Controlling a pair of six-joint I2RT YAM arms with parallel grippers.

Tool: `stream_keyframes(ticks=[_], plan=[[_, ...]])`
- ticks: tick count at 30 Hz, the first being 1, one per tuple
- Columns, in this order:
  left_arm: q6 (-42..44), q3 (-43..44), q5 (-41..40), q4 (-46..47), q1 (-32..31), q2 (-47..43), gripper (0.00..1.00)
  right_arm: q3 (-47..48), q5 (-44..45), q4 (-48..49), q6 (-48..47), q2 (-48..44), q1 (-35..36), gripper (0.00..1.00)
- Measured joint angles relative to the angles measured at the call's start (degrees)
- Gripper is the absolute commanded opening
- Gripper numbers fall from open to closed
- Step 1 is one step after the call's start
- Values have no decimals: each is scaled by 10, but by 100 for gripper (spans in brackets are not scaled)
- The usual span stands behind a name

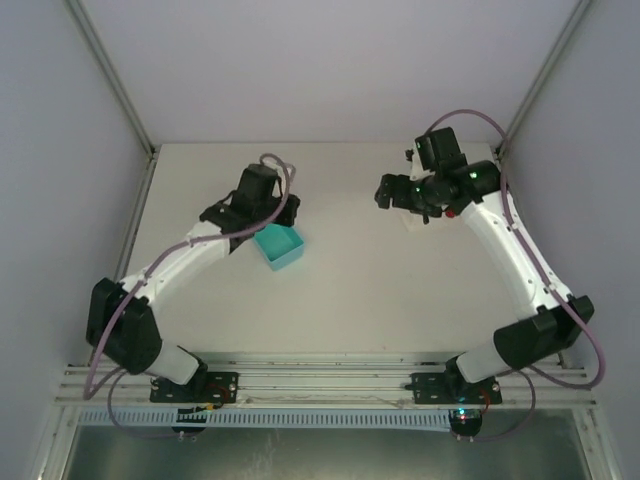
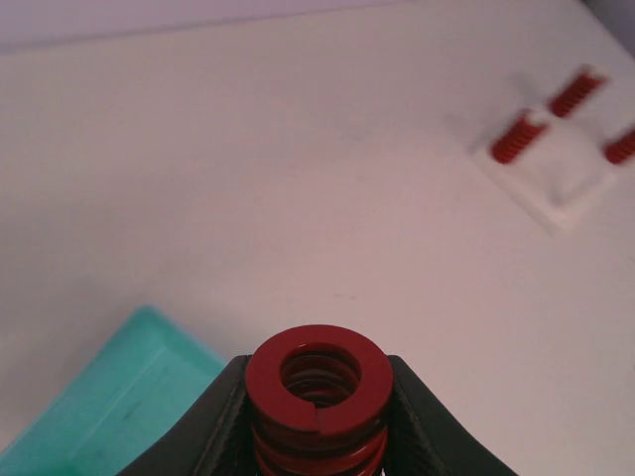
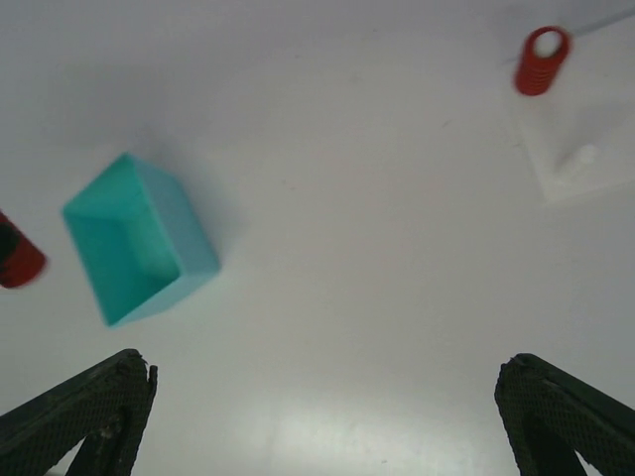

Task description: Install the large spring

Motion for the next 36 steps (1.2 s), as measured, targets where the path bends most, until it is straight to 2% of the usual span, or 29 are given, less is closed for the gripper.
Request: stream_keyframes(ticks=[5, 10, 13, 19, 28, 36], plan=[[125, -82, 41, 117, -42, -56, 0, 73, -84, -38, -1, 57, 0, 85], [220, -106, 76, 194, -67, -66, 0, 93, -165, -57, 0, 83, 5, 68], [253, -110, 95, 218, -78, -65, 0, 101, -203, -61, 0, 91, 15, 62], [292, -110, 130, 248, -96, -63, 0, 111, -254, -57, 5, 100, 39, 63], [315, -110, 149, 252, -116, -44, 0, 124, -258, -48, 6, 122, 56, 62], [315, -110, 148, 247, -122, -36, 0, 137, -247, -56, -2, 150, 71, 55]])
